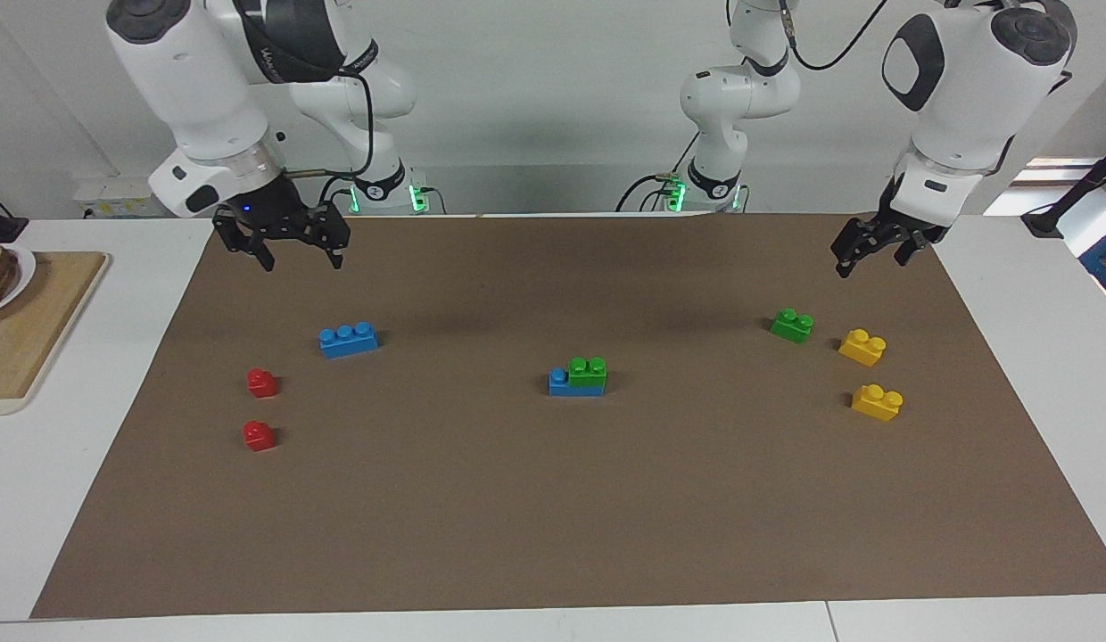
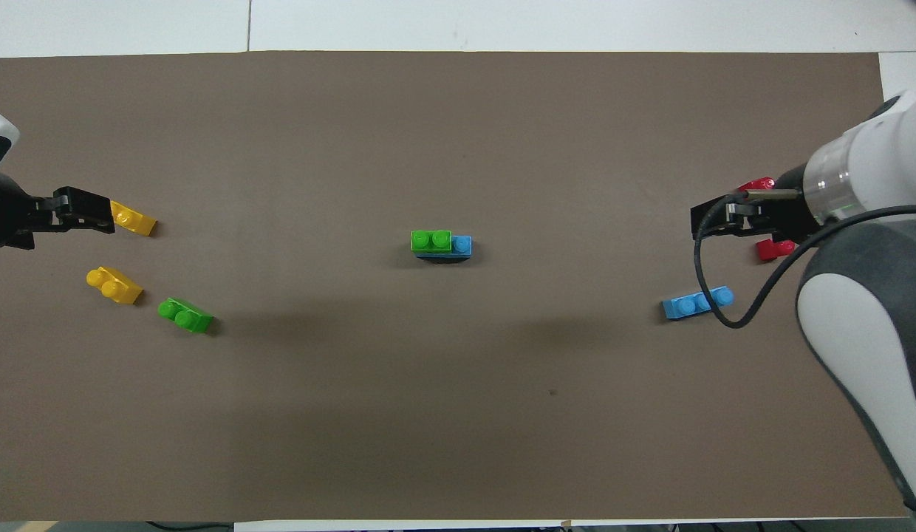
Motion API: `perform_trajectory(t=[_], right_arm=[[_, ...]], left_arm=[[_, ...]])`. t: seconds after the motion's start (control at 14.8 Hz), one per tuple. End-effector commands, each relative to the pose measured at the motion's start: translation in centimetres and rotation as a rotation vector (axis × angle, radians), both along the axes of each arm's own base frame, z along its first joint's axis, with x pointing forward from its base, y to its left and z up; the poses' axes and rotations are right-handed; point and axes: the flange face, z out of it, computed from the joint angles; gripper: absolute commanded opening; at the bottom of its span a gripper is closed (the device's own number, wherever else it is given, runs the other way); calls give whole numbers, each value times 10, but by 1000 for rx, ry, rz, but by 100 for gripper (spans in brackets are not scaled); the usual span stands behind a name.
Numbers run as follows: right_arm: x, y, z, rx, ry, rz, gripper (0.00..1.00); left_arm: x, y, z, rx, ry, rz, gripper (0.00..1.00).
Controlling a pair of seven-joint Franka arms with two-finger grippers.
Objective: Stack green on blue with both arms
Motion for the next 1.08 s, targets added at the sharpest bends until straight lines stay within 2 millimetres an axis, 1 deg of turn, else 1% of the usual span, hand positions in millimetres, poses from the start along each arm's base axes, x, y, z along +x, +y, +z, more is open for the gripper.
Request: perform_trajectory(t=[0.0, 0.14, 0.2, 0.34, 0.61, 1.02], right_arm=[[9, -16, 3, -23, 20, 9, 100], [9, -17, 2, -26, 19, 11, 100], [10, -17, 2, -28, 17, 9, 100], [11, -15, -2, -44, 20, 16, 100], [12, -19, -8, -66, 28, 14, 100], [10, -19, -7, -61, 32, 11, 100]], left_arm=[[-4, 0, 8, -15, 13, -18, 100], [-5, 3, 12, -61, 9, 5, 100], [-6, 6, 18, -88, -4, 18, 100], [-5, 6, 24, -95, -17, 21, 100], [-5, -1, 24, -93, -15, 1, 100], [-6, -5, 23, -91, -10, -12, 100]])
